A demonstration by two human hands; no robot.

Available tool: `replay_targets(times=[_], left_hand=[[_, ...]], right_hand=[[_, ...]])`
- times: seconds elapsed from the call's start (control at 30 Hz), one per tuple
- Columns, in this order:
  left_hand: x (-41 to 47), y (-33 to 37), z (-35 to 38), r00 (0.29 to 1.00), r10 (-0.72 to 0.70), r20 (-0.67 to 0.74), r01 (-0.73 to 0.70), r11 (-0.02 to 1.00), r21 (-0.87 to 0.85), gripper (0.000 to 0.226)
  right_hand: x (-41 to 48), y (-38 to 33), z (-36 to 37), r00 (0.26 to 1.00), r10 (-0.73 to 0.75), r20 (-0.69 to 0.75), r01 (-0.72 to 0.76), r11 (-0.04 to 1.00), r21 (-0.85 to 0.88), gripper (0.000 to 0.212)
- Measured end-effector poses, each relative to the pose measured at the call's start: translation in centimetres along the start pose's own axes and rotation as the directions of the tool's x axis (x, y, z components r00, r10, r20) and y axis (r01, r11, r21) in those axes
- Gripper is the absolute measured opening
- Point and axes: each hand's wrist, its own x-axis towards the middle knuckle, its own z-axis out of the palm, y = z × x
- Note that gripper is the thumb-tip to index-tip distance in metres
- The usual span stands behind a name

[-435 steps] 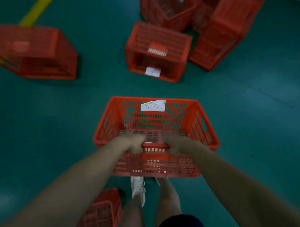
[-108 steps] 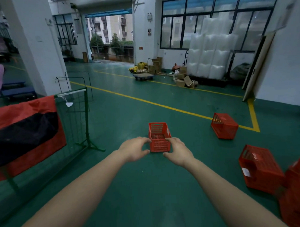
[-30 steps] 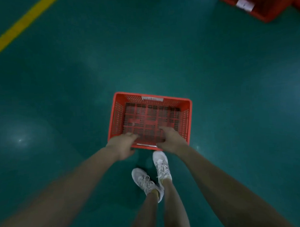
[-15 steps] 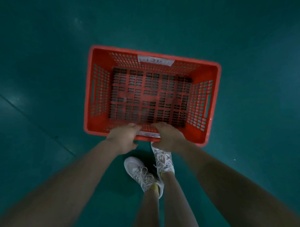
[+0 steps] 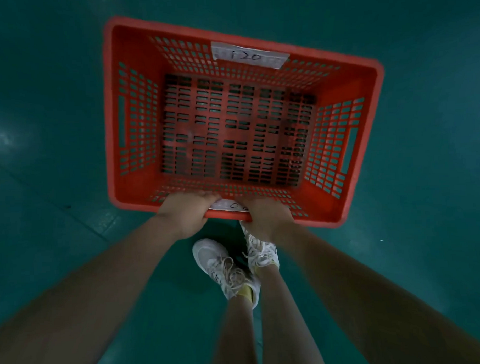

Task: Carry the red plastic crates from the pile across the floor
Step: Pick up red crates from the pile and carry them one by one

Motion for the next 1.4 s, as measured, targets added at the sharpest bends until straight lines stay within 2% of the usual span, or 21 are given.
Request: replay_targets(times=[0.33,0.43,0.57,0.77,0.87,1.1,1.4], left_hand=[[-0.9,0.9,-0.5,0.998,-0.007,-0.062,0.009,0.999,0.04,0.057],[-1.7,1.5,-1.6,0.994,0.013,-0.107,-0.01,0.999,0.033,0.051],[-3.0,2.8,-3.7,0.992,0.041,-0.12,-0.037,0.999,0.04,0.037],[-6.6,5.5,-8.2,0.998,0.025,-0.064,-0.022,0.999,0.046,0.027],[-9.3,7.2,-11.2,0.998,0.058,0.015,-0.058,0.998,0.005,0.023],[-19.3,15.0,-19.4,0.985,0.122,0.12,-0.128,0.991,0.045,0.015],[-31.3,27.7,-29.7,0.977,0.198,0.076,-0.208,0.963,0.17,0.019]], right_hand=[[-1.2,-0.6,-1.3,0.999,0.028,0.022,-0.027,0.999,-0.039,0.043],[-2.2,-0.7,-2.8,0.999,0.04,0.002,-0.04,0.995,-0.091,0.043],[-4.1,-1.0,-5.2,0.996,0.063,-0.068,-0.074,0.982,-0.175,0.031],[-9.2,-1.9,-9.4,0.997,-0.012,-0.082,-0.011,0.961,-0.277,0.025],[-12.8,-2.5,-11.2,0.998,-0.029,-0.053,0.014,0.966,-0.258,0.022],[-26.9,-4.0,-15.3,0.999,-0.013,-0.04,0.008,0.994,-0.109,0.031],[-46.3,-4.0,-21.4,0.977,0.1,-0.186,-0.092,0.995,0.049,0.034]])
